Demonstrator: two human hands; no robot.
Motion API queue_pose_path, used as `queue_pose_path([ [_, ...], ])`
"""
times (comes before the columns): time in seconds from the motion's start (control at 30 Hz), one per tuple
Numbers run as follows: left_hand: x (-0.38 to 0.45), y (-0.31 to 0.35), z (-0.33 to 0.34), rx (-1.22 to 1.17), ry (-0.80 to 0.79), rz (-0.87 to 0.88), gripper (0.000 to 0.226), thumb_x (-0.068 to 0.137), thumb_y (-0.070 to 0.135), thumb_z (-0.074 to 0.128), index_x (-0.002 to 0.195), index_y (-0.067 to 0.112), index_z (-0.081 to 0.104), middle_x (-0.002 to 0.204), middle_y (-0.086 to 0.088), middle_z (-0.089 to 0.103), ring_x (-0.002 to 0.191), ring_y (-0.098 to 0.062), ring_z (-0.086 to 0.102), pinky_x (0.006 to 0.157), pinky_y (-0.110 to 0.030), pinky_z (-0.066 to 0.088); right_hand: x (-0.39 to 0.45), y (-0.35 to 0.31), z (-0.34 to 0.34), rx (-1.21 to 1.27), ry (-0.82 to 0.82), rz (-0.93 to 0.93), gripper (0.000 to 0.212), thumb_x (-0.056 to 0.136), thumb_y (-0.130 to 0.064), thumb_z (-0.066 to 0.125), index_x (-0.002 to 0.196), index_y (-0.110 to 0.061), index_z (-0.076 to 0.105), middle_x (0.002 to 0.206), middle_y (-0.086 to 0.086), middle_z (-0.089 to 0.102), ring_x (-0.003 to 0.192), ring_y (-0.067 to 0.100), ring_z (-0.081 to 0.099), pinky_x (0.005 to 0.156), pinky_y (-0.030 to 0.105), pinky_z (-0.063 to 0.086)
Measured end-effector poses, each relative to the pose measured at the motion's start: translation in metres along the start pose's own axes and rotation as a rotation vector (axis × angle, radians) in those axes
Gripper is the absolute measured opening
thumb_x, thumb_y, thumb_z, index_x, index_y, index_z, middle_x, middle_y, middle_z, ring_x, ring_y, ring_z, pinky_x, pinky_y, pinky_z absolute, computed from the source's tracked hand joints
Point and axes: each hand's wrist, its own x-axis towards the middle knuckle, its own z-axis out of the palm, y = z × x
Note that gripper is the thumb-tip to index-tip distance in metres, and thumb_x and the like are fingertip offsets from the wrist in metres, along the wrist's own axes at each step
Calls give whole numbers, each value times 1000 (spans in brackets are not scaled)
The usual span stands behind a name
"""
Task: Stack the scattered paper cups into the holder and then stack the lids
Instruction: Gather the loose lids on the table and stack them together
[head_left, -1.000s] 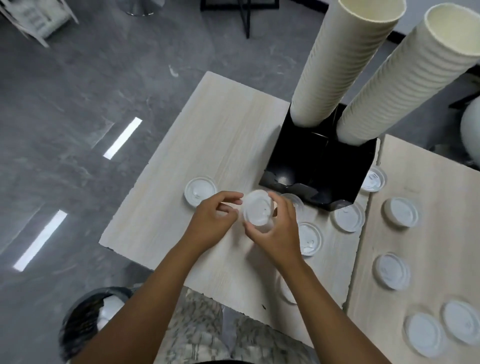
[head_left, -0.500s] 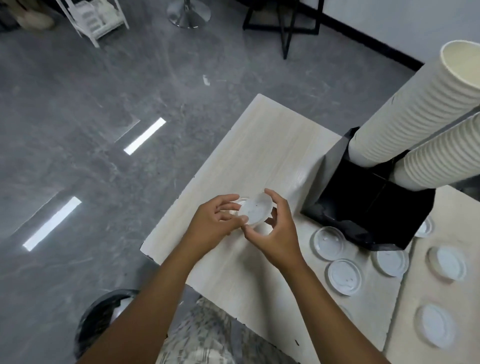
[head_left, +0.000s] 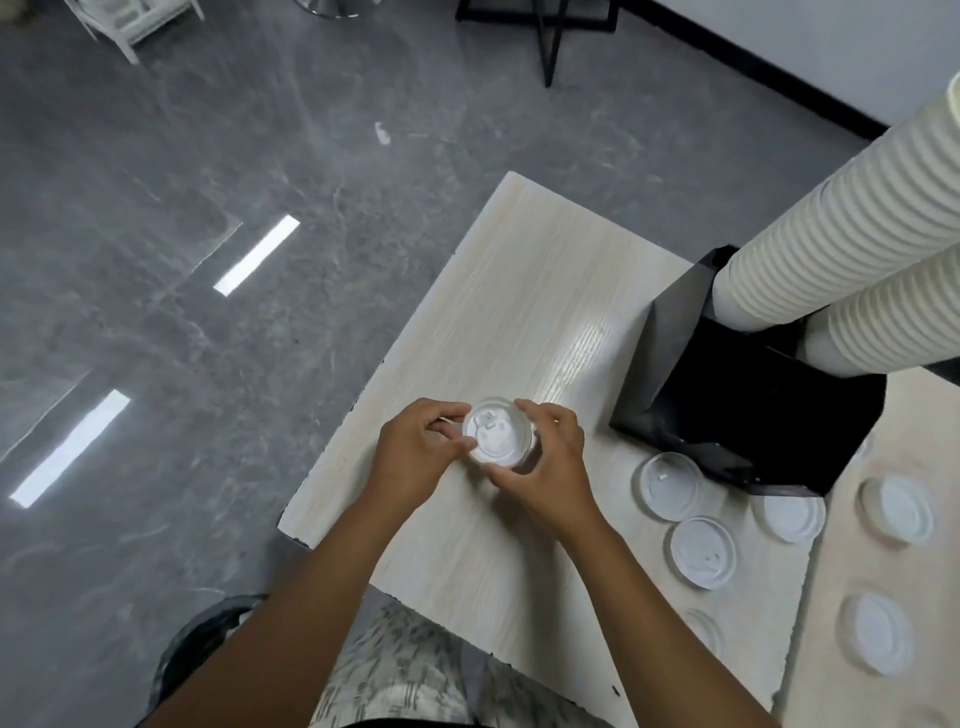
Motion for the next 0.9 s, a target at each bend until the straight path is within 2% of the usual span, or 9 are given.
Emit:
queue_pose_path([
  [0.13, 7, -9, -1, 47, -36, 79, 36, 79, 10, 88, 109, 26, 75, 111, 13, 69, 93, -1, 63, 79, -4, 45, 1, 6, 1, 11, 16, 8, 80, 68, -38, 93, 135, -40, 49, 134, -17, 35, 132, 10, 38, 109, 30, 44],
  [0.23, 9, -11, -2, 53, -90, 93, 40, 80, 12, 88, 108, 35, 71, 115, 15, 66, 99, 3, 62, 81, -3, 44, 0, 8, 0, -21, 12, -13, 81, 68, -40, 93, 135, -40, 47, 134, -18, 35, 132, 12, 41, 109, 30, 45],
  [0.3, 10, -14, -1, 47, -101, 82, 41, 80, 11, 88, 108, 35, 71, 115, 14, 68, 99, 2, 63, 82, -3, 44, -2, 9, 1, -22, 15, -22, 81, 68, -40, 92, 135, -39, 46, 134, -16, 38, 130, 11, 43, 108, 31, 46],
  [0.47, 12, -15, 5, 55, -125, 47, 39, 80, 10, 87, 114, 24, 73, 113, 14, 71, 101, -3, 66, 82, -2, 45, -6, 9, 1, -9, 21, -10, 81, 70, -39, 93, 131, -45, 39, 128, -22, 43, 124, 1, 46, 101, 16, 40],
  [0.57, 12, -16, 7, 84, -143, 37, 38, 81, 10, 86, 114, 23, 72, 113, 11, 72, 103, -7, 67, 82, -1, 45, -8, 10, 3, -24, 9, 25, 83, 71, -43, 91, 133, -48, 35, 132, -21, 41, 127, 1, 42, 107, 22, 40],
  [0.7, 10, -10, 3, 142, -131, 77, 40, 82, 15, 87, 116, 27, 70, 119, 10, 68, 105, -7, 64, 82, 1, 42, -15, 5, -2, 25, -22, 57, 94, 73, -44, 90, 147, -39, 33, 142, -18, 35, 136, 7, 39, 113, 29, 40],
  [0.8, 1, 2, 6, 189, -82, 163, 43, 82, 22, 88, 119, 30, 68, 121, 14, 63, 106, -5, 58, 86, -9, 40, -34, 7, -19, 92, 83, 90, 91, 76, -46, 88, 149, -36, 36, 145, -19, 38, 131, 7, 47, 107, 25, 44],
  [0.9, -12, 17, 23, 183, -133, 276, 46, 82, 23, 88, 118, 39, 64, 120, 20, 61, 106, -3, 58, 85, -11, 40, -61, 15, -45, 129, 237, 126, 80, 79, -41, 87, 146, -35, 43, 139, -18, 45, 116, -2, 51, 90, 12, 45],
])
